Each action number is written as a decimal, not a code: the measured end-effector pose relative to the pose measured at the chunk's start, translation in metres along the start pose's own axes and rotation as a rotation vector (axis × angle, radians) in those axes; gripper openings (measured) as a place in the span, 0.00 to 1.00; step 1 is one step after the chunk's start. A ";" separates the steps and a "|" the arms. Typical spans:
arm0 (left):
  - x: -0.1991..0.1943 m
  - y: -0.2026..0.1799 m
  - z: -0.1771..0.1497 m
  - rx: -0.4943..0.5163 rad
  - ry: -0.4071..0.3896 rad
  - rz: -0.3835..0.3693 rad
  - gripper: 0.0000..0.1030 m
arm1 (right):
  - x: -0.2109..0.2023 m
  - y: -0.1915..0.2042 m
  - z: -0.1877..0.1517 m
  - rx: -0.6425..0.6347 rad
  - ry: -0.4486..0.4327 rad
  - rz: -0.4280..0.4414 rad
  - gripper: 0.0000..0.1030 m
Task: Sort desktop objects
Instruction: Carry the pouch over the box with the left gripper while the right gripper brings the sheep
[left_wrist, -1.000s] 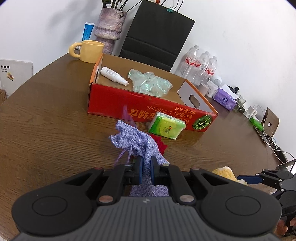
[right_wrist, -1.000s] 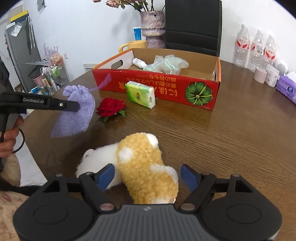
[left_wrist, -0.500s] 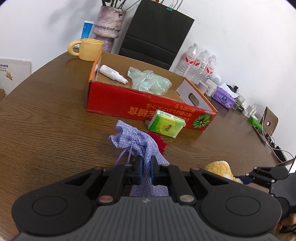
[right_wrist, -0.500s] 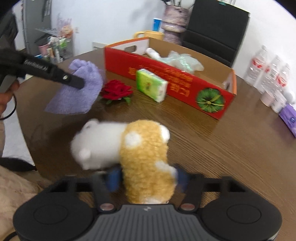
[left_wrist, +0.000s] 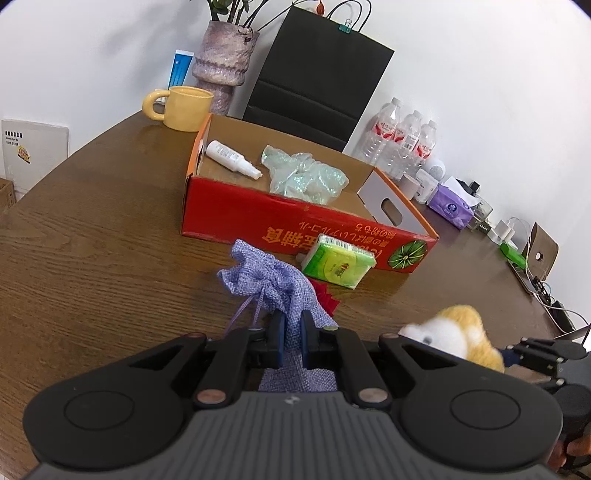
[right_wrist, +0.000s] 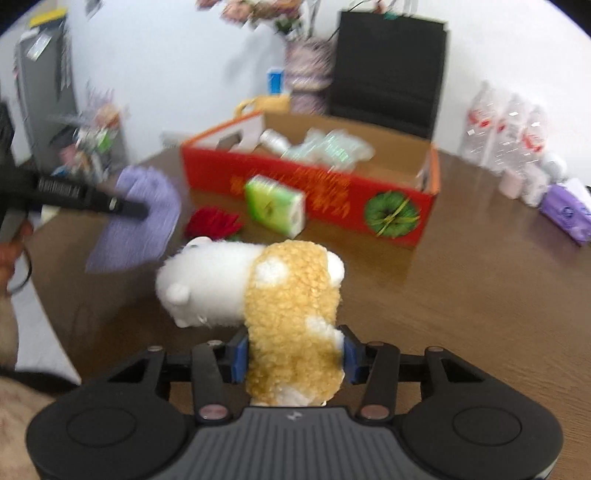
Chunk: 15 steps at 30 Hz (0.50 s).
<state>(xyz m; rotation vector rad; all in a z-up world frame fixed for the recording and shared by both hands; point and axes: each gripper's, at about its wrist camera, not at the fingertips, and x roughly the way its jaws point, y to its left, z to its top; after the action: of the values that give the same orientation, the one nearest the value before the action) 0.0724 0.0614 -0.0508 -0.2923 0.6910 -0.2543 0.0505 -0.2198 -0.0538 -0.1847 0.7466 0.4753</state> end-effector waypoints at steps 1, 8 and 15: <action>-0.001 -0.001 0.001 0.002 -0.004 -0.001 0.08 | -0.001 -0.001 0.002 0.009 -0.013 -0.003 0.45; -0.005 -0.006 0.009 0.013 -0.035 -0.005 0.08 | -0.007 -0.008 0.018 0.073 -0.117 -0.036 0.45; -0.010 -0.014 0.034 0.049 -0.107 -0.005 0.08 | -0.012 -0.016 0.050 0.091 -0.238 -0.066 0.45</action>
<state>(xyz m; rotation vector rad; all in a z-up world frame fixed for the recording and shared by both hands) 0.0854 0.0574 -0.0149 -0.2592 0.5779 -0.2581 0.0806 -0.2215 -0.0099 -0.0655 0.5261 0.3910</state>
